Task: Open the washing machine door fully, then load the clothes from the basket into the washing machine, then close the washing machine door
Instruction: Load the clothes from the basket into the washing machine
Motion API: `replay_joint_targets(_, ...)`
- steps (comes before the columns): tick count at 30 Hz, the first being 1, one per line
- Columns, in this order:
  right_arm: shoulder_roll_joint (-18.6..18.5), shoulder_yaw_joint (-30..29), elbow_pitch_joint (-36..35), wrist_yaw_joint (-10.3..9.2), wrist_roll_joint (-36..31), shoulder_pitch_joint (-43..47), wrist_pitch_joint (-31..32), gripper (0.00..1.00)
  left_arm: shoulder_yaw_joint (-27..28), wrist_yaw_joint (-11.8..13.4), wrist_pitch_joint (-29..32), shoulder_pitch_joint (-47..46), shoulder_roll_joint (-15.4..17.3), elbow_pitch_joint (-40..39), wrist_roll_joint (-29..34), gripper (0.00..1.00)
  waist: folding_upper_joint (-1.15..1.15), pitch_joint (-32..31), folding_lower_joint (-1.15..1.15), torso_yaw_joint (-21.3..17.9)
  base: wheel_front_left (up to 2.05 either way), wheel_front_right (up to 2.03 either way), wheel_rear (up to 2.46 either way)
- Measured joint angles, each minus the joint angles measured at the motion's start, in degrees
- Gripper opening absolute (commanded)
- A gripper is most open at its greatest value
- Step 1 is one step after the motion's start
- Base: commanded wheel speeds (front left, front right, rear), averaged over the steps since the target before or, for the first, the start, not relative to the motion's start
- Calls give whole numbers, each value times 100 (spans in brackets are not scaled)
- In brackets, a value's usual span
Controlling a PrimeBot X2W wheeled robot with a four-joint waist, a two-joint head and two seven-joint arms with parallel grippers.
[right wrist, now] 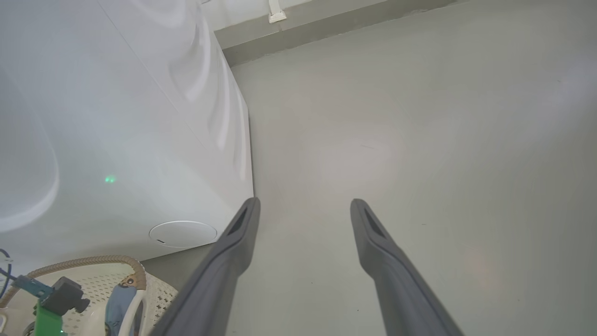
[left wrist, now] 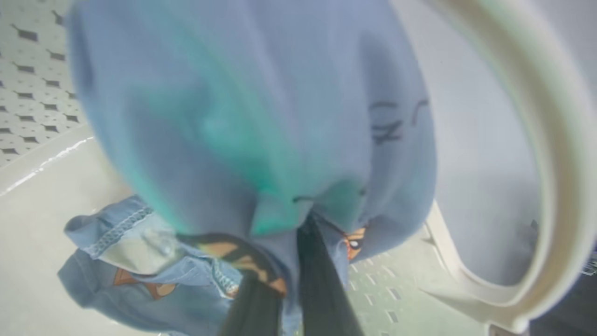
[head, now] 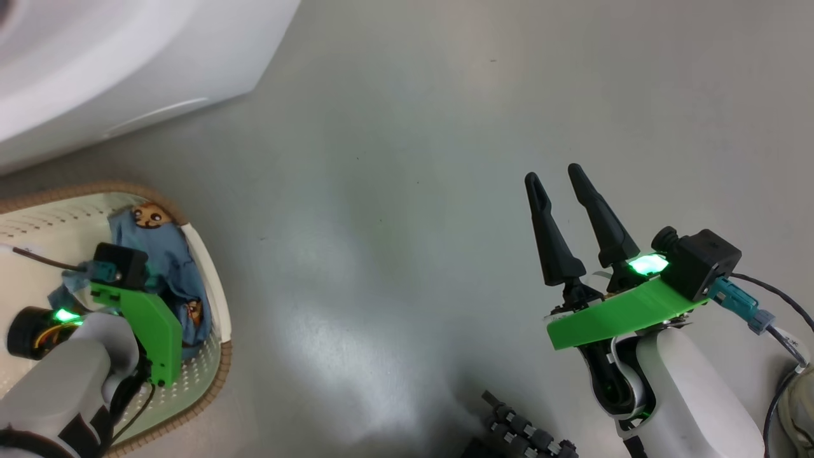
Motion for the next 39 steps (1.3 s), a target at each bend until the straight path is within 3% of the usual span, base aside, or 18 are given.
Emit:
replay_joint_targets(13,0,-18,191,0,-24,-95,0,100,-225,0,-576,185,-301,-26,-754,0,0,-543,0,213,0,0,0)
replay_joint_targets(31,-10,-90,694,0,-230,-46,0,100,-402,0,-1452,795,-613,-226,-1195,0,0,-1861,0,657,0,0,0)
replay_joint_targets(35,-93,-118,784,0,-229,23,0,100,-209,0,-1508,953,-644,-379,-1209,0,0,-2238,0,766,0,0,0)
replay_joint_targets(38,-200,-136,872,0,-225,202,1,100,246,0,-1510,1062,-636,-624,-1123,0,0,-2522,0,856,0,0,0)
replay_joint_targets(39,-248,-140,901,0,-205,287,1,100,627,3,-1510,1172,-642,-812,-945,0,0,-2706,0,921,0,0,0)
